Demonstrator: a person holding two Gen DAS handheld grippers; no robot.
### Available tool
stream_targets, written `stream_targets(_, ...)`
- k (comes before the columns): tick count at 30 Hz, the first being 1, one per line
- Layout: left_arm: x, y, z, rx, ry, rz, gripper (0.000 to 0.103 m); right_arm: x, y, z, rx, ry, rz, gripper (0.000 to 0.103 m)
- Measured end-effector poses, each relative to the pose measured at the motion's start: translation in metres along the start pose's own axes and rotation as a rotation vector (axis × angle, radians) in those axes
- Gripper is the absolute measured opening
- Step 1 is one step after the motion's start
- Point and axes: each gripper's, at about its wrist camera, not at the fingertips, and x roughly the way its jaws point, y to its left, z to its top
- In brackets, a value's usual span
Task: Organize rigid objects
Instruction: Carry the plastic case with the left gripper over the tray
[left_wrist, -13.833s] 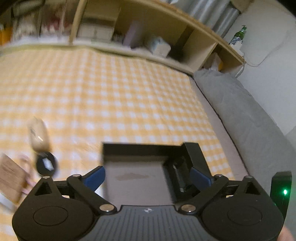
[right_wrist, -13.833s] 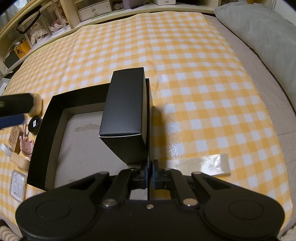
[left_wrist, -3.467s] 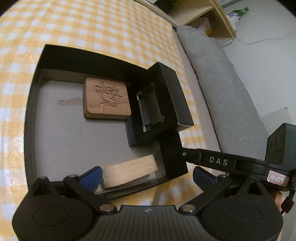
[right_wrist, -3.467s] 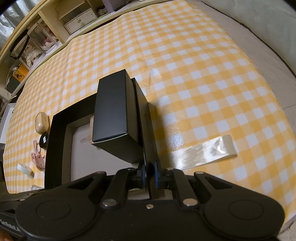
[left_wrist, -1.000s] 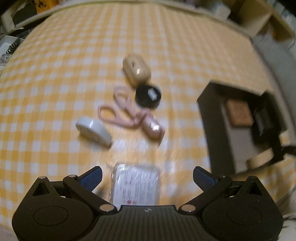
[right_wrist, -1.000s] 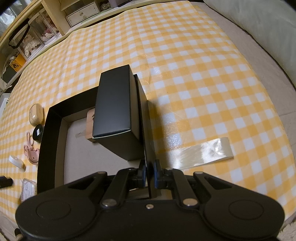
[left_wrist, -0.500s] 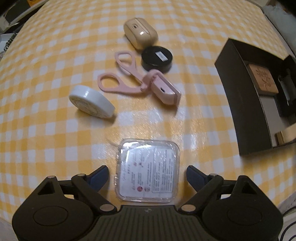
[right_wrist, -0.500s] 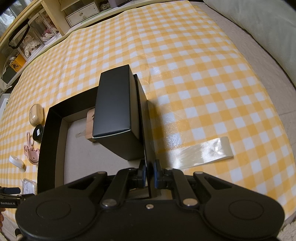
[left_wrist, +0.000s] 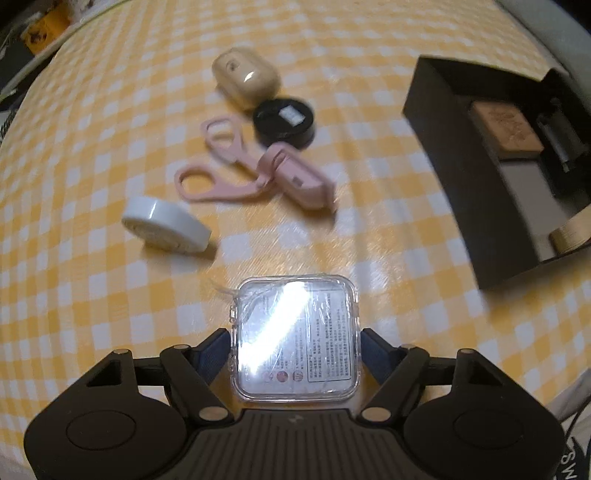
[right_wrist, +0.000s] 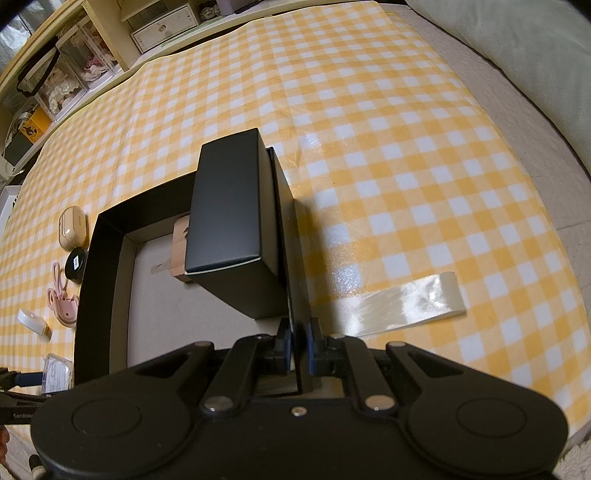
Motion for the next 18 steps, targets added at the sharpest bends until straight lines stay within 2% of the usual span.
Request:
stream_targets(5,-0.037,-0.003,0.009,-0.057,-0.133,-0.082,0.077,0.000,0.000,0.000,0.000,0.000,-0.001,0.009)
stream_targets(7,-0.054,-0.005,0.013,-0.106,-0.193,-0.136,0.077,0.000,0.000,0.000,-0.001,0.000,-0.001,0.009)
stream_targets(11,-0.077,-0.021,0.026,-0.148,-0.284,-0.212,0.077,0.000,0.000,0.000,-0.003,-0.001,-0.002,0.009)
stream_targets(15,-0.080,-0.047,0.045,-0.173,-0.309,-0.271,0.077,0.000,0.000,0.000,-0.003,-0.001,-0.003,0.009)
stream_targets(18,-0.077,-0.069,0.061,-0.179,-0.320,-0.281,0.077,0.000,0.000,0.000,-0.006,-0.002,-0.005,0.009)
